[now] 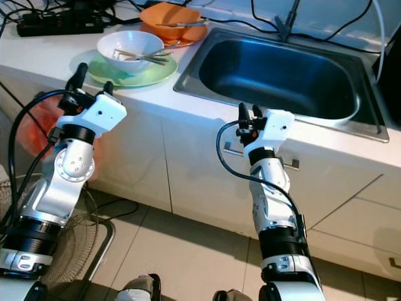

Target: Kitchen organization

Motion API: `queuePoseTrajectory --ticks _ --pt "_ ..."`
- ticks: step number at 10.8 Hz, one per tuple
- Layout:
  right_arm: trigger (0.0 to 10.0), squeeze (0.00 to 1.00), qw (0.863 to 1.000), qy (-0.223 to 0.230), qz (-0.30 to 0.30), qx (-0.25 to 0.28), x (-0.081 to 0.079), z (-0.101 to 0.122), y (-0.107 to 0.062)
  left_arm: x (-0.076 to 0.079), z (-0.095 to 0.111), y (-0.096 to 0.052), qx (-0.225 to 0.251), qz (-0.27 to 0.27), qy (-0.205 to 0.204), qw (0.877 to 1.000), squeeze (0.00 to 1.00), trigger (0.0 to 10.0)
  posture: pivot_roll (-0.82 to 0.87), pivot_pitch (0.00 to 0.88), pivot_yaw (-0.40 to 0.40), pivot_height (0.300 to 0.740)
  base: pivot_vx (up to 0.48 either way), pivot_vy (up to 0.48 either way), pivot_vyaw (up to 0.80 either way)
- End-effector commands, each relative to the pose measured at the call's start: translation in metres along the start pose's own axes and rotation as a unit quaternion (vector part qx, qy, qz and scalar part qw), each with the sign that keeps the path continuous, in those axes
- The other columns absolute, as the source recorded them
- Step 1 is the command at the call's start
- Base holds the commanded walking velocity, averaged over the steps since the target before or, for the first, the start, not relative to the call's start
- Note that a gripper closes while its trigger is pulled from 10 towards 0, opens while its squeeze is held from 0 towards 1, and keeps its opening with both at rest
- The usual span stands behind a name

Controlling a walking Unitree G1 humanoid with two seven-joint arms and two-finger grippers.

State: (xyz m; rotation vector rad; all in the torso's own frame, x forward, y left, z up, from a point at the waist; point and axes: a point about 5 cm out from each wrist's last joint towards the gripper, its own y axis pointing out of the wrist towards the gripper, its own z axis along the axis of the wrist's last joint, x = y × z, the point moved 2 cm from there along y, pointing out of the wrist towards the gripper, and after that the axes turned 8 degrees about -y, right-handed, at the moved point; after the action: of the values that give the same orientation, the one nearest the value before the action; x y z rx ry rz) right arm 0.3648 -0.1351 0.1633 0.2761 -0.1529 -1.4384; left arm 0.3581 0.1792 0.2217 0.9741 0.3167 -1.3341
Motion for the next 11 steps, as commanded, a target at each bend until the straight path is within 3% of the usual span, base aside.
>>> queuePoseTrajectory --ticks 1,9,11 --pt "10.0 0.00 1.000 0.005 -0.007 -0.009 0.0047 -0.0032 -0.0016 0.0034 0.0046 -0.0002 0.008 -0.007 -0.006 1.000 0.00 10.0 0.07 0.089 -0.062 0.740 0.000 0.000 0.00" --pt "10.0 0.00 0.999 0.014 -0.016 -0.029 0.0049 -0.0081 0.0000 0.0049 0.0060 -0.0011 0.014 -0.012 -0.011 1.000 0.00 10.0 0.07 0.090 -0.063 0.740 0.407 0.000 -0.07" --pt "10.0 0.00 1.000 0.007 -0.016 -0.012 0.0047 -0.0038 -0.0004 0.0057 0.0083 -0.0012 0.020 -0.014 -0.014 1.000 0.00 10.0 0.07 0.090 -0.063 0.740 0.352 0.000 0.00"
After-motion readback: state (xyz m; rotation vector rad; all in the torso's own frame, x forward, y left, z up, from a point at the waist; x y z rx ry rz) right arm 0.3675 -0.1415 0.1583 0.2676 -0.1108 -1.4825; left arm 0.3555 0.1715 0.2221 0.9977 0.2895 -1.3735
